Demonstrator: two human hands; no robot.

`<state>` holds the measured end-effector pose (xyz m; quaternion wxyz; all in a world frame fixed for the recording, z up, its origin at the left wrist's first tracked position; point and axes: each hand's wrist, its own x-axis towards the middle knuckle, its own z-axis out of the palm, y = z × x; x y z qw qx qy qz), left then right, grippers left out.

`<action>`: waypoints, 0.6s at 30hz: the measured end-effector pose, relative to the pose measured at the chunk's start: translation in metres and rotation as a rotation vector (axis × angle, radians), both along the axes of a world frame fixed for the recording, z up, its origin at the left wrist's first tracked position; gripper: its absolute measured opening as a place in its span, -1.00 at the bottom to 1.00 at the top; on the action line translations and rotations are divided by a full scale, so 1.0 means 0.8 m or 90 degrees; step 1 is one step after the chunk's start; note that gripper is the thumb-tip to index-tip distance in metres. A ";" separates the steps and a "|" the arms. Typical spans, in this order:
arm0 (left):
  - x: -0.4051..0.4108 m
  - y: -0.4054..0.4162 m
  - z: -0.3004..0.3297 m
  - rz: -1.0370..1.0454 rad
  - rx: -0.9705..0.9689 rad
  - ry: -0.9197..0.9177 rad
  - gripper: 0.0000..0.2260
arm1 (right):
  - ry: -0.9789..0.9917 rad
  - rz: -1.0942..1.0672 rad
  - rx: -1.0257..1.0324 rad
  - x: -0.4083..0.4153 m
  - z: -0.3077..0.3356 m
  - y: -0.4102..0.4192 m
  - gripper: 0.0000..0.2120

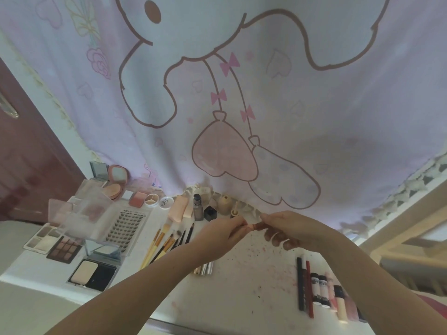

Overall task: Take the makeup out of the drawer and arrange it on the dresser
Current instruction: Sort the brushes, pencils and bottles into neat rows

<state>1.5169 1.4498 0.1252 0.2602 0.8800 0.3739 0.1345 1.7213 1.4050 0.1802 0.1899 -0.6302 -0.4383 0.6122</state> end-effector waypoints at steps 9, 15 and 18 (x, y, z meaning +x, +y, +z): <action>-0.002 -0.001 -0.006 -0.027 0.003 0.016 -0.78 | -0.020 0.000 -0.023 0.002 0.000 -0.003 -0.61; -0.006 0.001 -0.021 -0.021 0.006 0.060 -0.70 | -0.062 0.031 -0.015 0.009 -0.009 -0.004 -0.82; -0.019 0.006 -0.042 0.009 -0.033 0.145 -0.73 | -0.124 0.009 -0.015 0.017 -0.019 -0.005 -0.89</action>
